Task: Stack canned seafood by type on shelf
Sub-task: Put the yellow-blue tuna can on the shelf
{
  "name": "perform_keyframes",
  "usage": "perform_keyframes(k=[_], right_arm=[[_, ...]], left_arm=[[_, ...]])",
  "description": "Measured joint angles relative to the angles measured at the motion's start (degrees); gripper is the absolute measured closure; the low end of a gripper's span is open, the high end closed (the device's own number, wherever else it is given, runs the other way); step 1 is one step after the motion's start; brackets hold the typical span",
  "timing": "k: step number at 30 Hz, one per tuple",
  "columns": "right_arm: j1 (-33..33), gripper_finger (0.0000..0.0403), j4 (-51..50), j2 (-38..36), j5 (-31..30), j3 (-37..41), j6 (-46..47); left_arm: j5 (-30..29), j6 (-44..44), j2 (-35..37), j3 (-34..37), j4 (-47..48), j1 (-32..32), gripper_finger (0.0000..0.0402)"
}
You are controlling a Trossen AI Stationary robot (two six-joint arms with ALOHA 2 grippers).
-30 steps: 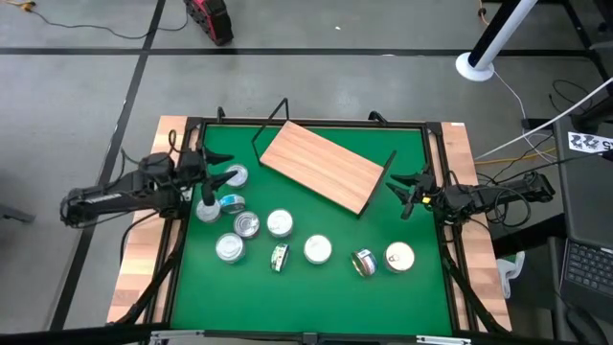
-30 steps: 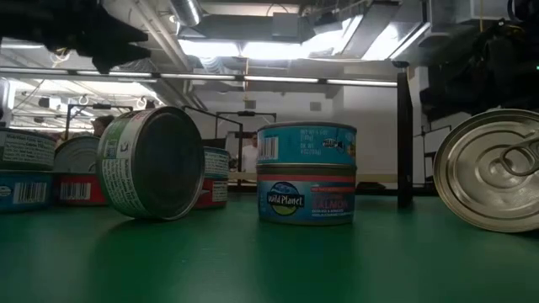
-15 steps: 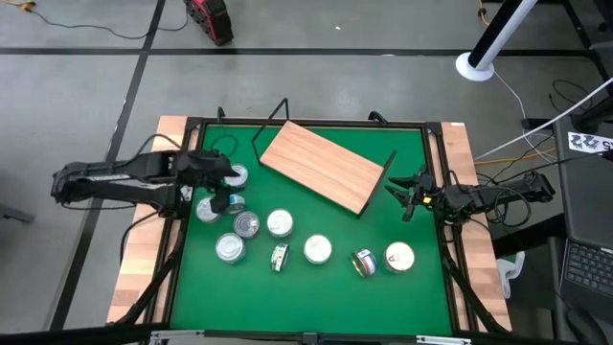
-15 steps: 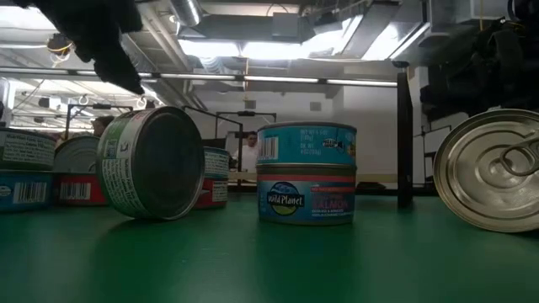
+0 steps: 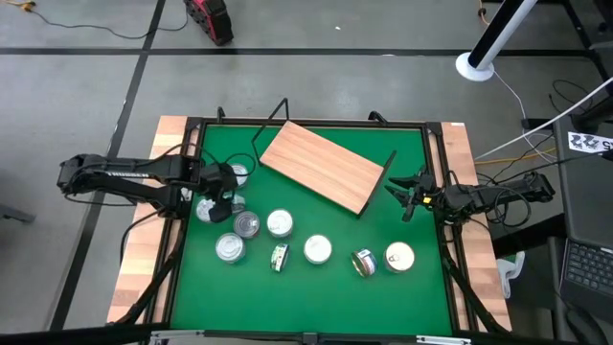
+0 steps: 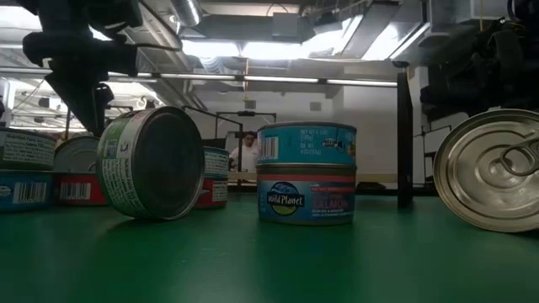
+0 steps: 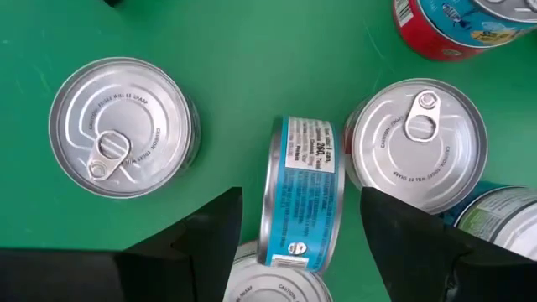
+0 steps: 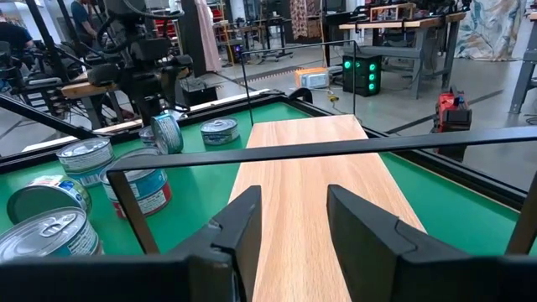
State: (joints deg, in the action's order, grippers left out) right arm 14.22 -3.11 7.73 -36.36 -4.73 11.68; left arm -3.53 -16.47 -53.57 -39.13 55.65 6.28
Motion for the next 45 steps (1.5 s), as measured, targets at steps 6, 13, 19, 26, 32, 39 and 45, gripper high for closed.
perform_keyframes(k=[6, 13, 19, 26, 32, 39, 45], right_arm=[[0.0, 0.0267, 0.0, 0.0, 0.0, 0.0, 0.0], [0.0, 0.0267, 0.0, 0.0, 0.0, 0.0, 0.0], [0.0, 0.0267, 0.0, 0.0, 0.0, 0.0, 0.0], [0.0, 0.0267, 0.0, 0.0, 0.0, 0.0, 0.0], [0.0, 0.0267, 0.0, 0.0, 0.0, 0.0, 0.0], [0.0, 0.0267, 0.0, 0.0, 0.0, 0.0, 0.0], [0.0, 0.0267, 0.0, 0.0, 0.0, 0.0, 0.0]], left_arm=[[0.0, 0.0, 0.0, 0.0, 0.5, 0.0, 0.0164], [0.0, 0.0, -0.1, 2.1, 0.4, 0.0, 0.0164], [0.0, -0.2, -0.1, 4.4, -2.0, 0.0, 0.0164], [0.0, -1.2, -0.6, 4.8, -2.9, 0.0, 0.0171], [0.0, -3.0, -0.6, 4.8, -2.9, 0.0, 0.0241], [0.2, -6.1, -0.6, 4.8, -6.5, 0.0, 0.0261], [0.2, -9.0, -0.6, 2.8, -11.7, 1.6, 0.0261]])
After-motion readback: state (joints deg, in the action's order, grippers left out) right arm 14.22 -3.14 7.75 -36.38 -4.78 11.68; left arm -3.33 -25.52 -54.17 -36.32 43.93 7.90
